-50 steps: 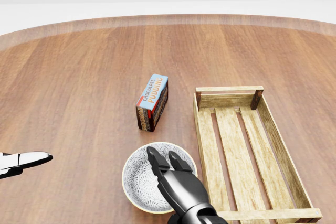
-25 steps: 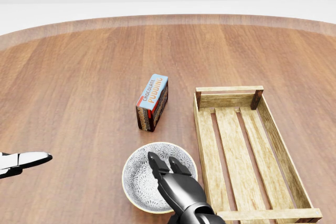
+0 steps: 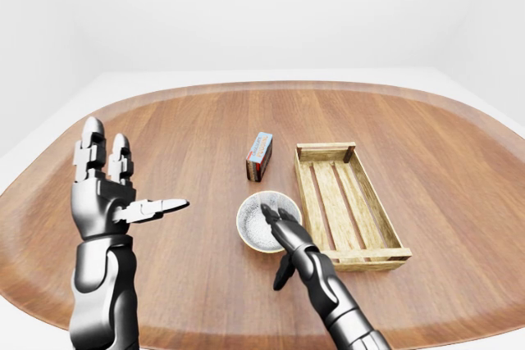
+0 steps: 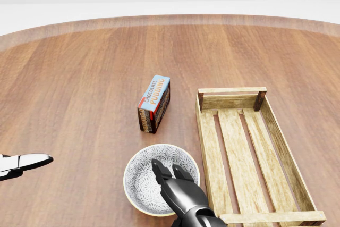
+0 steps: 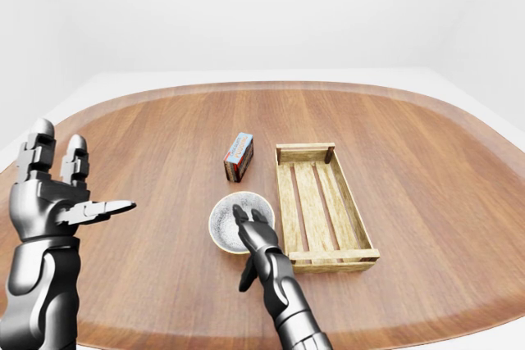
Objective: Pick up the bowl on the left and put it in the tray.
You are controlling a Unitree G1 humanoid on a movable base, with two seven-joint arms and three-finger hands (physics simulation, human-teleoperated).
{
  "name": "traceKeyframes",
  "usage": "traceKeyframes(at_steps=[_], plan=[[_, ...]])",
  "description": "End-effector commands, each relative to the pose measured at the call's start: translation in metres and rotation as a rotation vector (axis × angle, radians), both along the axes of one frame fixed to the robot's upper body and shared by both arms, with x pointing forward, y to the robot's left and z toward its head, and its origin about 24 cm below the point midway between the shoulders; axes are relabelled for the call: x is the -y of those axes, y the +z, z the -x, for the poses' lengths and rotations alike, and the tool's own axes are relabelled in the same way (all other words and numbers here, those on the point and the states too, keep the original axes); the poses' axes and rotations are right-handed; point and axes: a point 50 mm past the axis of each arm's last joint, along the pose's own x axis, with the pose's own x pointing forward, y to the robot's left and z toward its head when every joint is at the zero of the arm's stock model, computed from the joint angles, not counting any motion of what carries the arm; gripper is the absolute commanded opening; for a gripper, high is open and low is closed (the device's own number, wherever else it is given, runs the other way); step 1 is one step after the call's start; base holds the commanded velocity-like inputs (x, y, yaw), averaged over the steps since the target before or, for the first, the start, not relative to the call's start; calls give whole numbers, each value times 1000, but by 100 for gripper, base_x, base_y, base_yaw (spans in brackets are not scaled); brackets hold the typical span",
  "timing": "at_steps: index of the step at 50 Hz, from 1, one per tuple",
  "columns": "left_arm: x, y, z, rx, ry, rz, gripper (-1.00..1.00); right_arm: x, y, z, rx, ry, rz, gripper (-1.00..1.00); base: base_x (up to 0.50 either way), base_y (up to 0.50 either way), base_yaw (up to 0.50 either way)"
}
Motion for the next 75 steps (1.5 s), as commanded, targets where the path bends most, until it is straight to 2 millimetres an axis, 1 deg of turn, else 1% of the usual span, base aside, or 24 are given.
traceKeyframes(at_steps=[1, 21, 28, 31, 43, 51, 56, 61, 62, 63, 64, 75], plan=[[-1, 0, 0, 1, 1, 0, 100, 1, -5, -2, -20, -13, 2, 100, 0, 0, 0], [1, -1, 0, -5, -2, -1, 100, 3, -6, -7, -27, -13, 15, 100, 0, 0, 0], [1, 0, 0, -1, -1, -1, 100, 2, -8, -9, -34, -10, 28, 100, 0, 0, 0], [1, 0, 0, 0, 0, -1, 100, -1, -7, -9, -31, 5, 33, 100, 0, 0, 0], [0, 0, 0, 0, 3, 0, 100, -6, -17, -10, -62, 0, 44, 100, 0, 0, 0], [-1, 2, 0, 8, 6, 2, 100, -8, -20, -11, -76, 1, 53, 100, 0, 0, 0], [-2, 1, 0, 5, 7, 3, 100, -8, -28, -11, -104, -15, 59, 100, 0, 0, 0], [-3, 2, 0, 7, 9, 4, 100, -8, -30, -12, -112, -23, 64, 100, 0, 0, 0], [-3, 1, -1, 5, 9, 5, 100, -8, -32, -12, -119, -25, 68, 77, 0, 0, 0], [-3, 0, -1, 1, 7, 5, 100, -8, -33, -11, -123, -24, 69, -35, 0, 0, 0], [-2, 0, -1, 1, 7, 4, 100, -9, -34, -10, -124, -22, 69, -100, 0, 0, 0], [-2, -1, -1, -5, 6, 2, 100, -9, -36, -10, -130, -37, 63, -100, 0, 0, 0]])
